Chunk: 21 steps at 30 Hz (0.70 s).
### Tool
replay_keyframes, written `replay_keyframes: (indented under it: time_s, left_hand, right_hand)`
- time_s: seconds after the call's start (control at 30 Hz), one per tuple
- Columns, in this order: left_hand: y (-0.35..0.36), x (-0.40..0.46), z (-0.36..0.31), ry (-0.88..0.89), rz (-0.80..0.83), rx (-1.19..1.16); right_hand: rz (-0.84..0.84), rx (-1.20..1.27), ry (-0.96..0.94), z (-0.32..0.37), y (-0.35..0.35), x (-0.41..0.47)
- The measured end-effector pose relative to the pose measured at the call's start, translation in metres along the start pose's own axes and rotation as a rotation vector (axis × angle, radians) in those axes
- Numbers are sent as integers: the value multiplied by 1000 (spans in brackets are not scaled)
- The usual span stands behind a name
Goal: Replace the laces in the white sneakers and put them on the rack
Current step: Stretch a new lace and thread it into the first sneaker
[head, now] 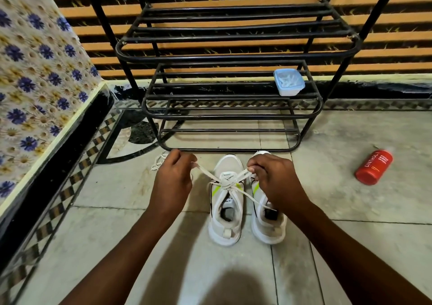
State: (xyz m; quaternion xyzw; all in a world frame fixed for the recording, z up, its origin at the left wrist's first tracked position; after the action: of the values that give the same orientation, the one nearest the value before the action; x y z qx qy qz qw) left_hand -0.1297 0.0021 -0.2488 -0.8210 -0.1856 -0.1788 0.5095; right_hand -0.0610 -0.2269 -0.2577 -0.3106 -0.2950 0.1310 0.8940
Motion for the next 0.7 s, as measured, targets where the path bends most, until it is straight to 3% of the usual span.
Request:
replay_keyframes:
  time_s: [0.23, 0.4, 0.47, 0.63, 0.7]
  left_hand:
    - [17, 14, 11, -22, 231, 177]
    - [14, 18, 0, -12, 233, 204]
    - [13, 19, 1, -127, 205, 29]
    - [29, 16, 11, -674, 165, -699]
    - [37, 18, 2, -760, 172, -908]
  right_hand:
    - [53, 26, -14, 6, -3, 5]
    - [70, 51, 70, 4, -2, 4]
    - [91, 60, 72, 6, -1, 5]
    - [104, 11, -36, 20, -3, 6]
    - [104, -36, -102, 28, -2, 8]
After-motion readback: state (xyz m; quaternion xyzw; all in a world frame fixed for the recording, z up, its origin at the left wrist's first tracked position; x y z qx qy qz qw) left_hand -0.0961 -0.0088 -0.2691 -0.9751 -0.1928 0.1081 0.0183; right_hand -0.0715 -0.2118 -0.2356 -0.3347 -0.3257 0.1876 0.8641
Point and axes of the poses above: each hand's wrist, its own x-axis towards the middle knuckle, its own y-axis out of the palm, z = x × y, the point moved 7 cm from there along x, towards the middle knuckle, and after that the axes turned 3 degrees about x, right-handed, at the moved point
